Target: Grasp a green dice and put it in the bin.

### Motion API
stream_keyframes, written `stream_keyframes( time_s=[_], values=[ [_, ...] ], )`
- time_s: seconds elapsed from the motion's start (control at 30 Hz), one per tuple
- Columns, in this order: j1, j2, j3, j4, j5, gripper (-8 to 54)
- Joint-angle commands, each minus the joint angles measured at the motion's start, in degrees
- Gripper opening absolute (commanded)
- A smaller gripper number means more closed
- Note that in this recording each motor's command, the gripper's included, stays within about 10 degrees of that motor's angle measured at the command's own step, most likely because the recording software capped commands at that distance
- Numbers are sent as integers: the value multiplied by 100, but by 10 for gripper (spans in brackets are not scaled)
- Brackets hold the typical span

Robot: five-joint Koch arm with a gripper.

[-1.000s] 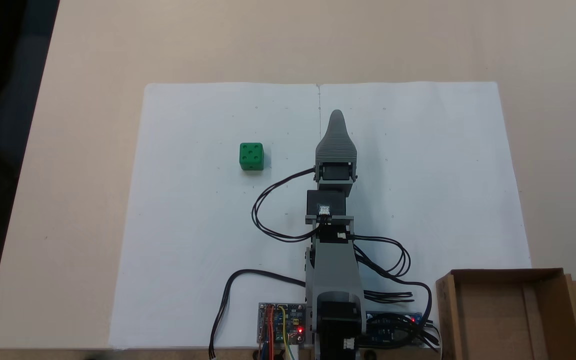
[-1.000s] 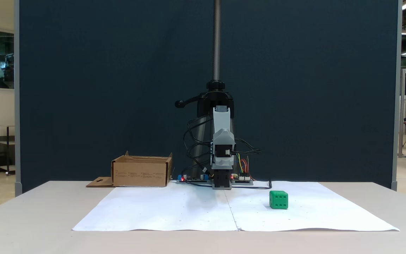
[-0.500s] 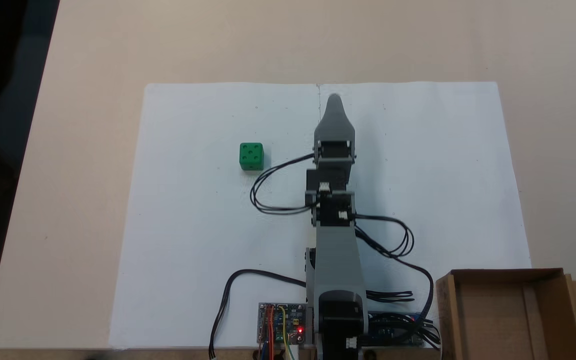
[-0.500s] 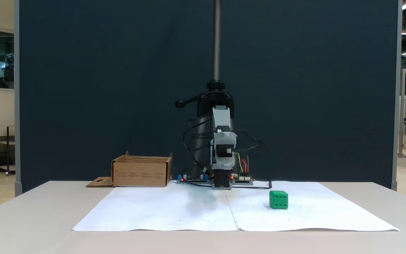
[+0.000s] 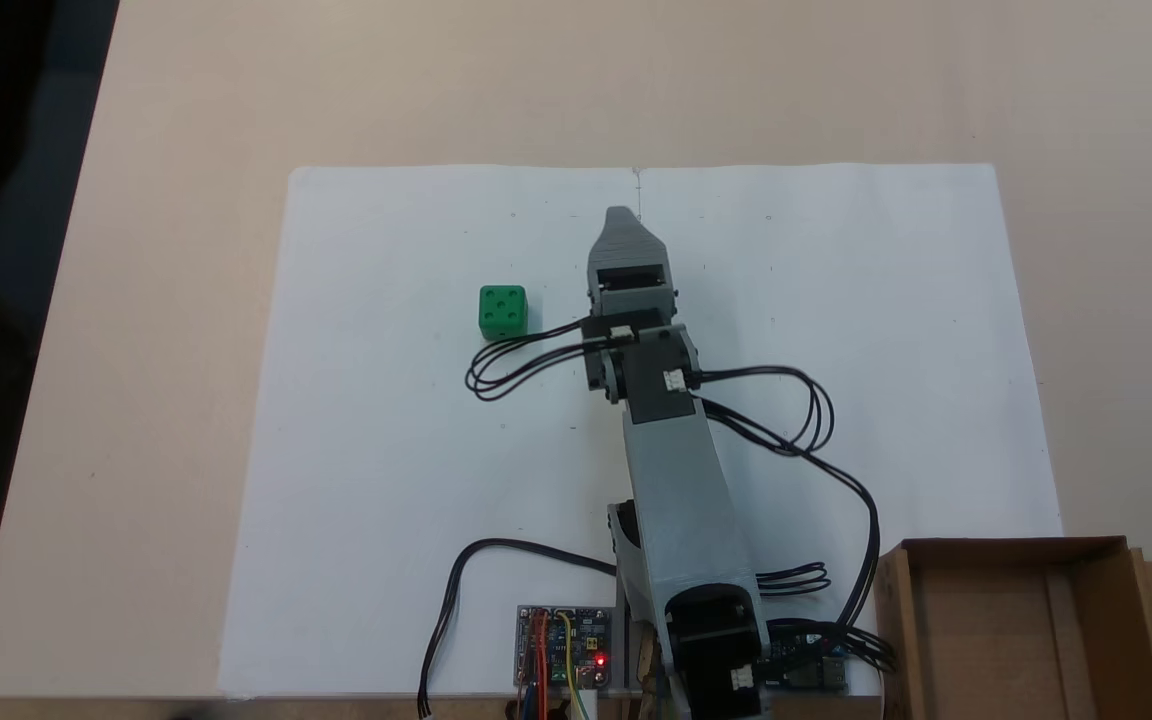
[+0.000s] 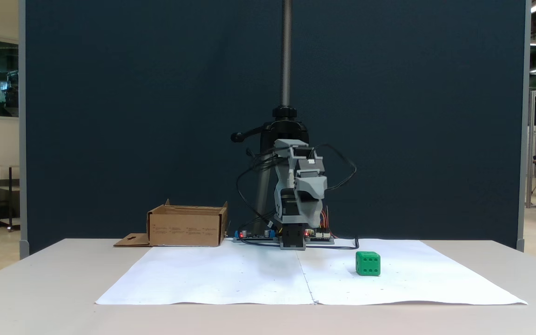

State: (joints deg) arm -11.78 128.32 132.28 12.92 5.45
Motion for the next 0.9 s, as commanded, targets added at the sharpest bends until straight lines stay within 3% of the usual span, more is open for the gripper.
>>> stream_keyframes(
  time_s=[0.0,0.43,0.87],
  values=[
    [-202,9,-650,930,650,414],
    [-659,-1881,-2883,4533,2145,416],
    [-1380,-3120,-3999,4641,3331,416]
  ],
)
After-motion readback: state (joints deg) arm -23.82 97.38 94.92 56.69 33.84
